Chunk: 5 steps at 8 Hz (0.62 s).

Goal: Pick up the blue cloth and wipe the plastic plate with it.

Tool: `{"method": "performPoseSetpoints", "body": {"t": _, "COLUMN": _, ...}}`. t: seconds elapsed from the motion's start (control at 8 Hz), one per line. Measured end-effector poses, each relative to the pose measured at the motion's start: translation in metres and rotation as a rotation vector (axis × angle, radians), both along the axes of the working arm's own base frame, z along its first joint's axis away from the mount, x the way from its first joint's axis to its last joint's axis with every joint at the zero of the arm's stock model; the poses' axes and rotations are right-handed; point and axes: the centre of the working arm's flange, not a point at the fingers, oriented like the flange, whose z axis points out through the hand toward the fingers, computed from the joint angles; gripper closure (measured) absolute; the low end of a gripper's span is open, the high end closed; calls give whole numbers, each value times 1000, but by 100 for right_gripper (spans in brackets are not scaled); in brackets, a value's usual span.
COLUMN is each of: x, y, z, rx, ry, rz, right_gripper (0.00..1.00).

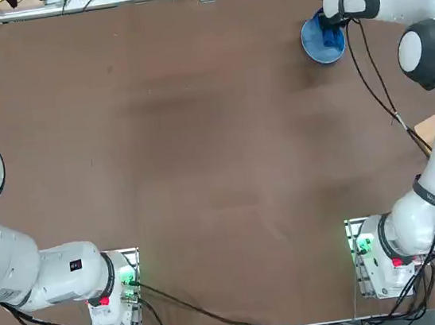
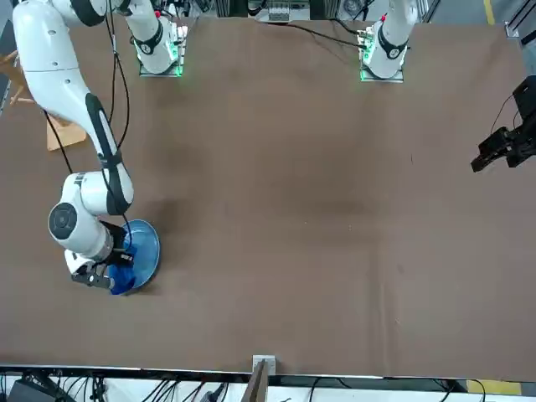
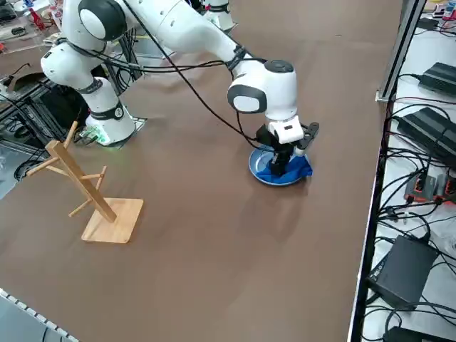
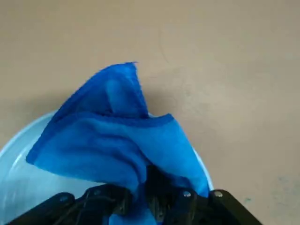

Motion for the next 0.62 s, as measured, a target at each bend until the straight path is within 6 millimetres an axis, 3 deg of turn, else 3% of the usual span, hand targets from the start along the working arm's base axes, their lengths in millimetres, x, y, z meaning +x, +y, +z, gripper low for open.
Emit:
{"method": "performPoseSetpoints", "body": {"t": 0.38, "x": -4, "y": 5, "z": -1, "rx": 0, "ry": 18, "rz": -10, "right_gripper": 84}}
{"method": "performPoseSetpoints", "body": {"t": 0.62, "x": -12, "y": 26, "z": -2, "rx": 3, "ry": 87, "rz": -33, "right_gripper": 84}}
